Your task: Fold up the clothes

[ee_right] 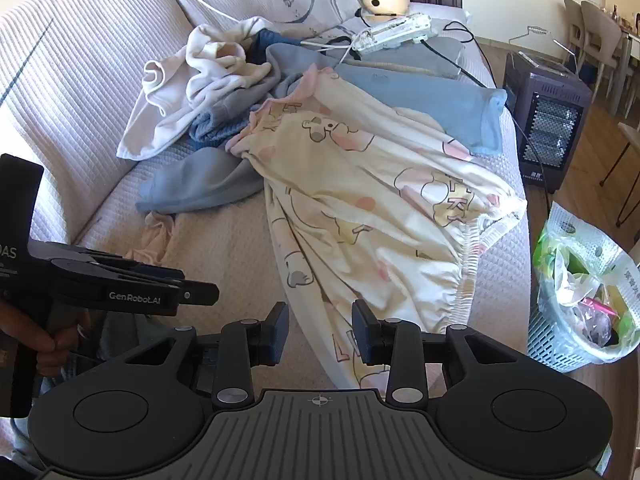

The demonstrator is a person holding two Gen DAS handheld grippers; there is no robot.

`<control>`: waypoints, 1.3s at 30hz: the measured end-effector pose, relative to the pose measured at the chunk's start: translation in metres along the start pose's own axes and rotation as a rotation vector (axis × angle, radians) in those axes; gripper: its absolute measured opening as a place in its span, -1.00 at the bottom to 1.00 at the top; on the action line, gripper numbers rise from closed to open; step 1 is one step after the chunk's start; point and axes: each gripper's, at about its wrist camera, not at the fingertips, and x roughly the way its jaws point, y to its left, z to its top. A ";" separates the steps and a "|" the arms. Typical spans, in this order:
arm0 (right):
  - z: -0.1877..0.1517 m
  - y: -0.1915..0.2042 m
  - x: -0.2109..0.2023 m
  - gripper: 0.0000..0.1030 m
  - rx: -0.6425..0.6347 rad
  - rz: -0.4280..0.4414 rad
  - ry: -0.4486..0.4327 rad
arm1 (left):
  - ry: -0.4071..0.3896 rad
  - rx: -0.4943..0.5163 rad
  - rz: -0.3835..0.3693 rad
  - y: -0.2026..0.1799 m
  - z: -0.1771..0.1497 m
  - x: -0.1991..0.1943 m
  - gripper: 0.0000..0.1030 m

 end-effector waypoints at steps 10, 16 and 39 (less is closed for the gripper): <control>-0.001 0.001 0.002 -0.32 0.001 0.004 0.005 | 0.002 -0.004 0.002 0.002 -0.001 0.000 -0.07; -0.001 0.001 0.002 -0.32 0.002 0.004 0.003 | 0.004 -0.004 0.004 0.001 -0.002 0.000 -0.07; 0.013 -0.008 0.003 -0.32 -0.020 0.018 -0.038 | -0.042 0.019 0.006 -0.001 0.015 -0.007 -0.06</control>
